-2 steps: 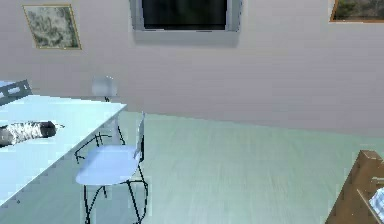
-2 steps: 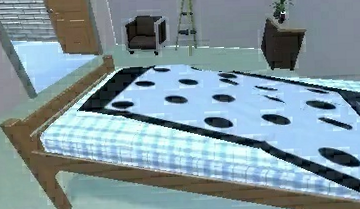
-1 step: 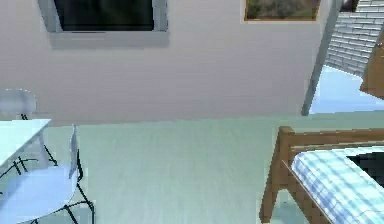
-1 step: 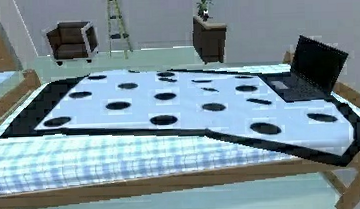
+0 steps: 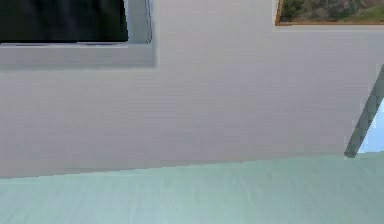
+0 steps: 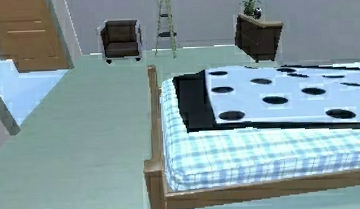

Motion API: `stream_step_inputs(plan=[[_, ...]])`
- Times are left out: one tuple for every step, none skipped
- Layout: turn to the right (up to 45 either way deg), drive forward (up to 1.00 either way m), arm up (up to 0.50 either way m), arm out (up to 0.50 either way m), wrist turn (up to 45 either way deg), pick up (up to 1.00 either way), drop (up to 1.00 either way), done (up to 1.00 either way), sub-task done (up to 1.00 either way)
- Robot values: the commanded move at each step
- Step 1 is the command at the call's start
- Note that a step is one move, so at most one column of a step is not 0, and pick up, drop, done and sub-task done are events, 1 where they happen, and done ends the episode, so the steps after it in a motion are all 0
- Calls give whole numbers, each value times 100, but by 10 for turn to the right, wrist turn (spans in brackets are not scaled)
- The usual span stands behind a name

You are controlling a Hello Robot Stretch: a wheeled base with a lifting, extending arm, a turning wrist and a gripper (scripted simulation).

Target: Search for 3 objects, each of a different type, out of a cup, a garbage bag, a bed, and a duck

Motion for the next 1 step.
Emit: stream_step_inputs(plan=[[60,0,0,0,0,0,0,0,0]])
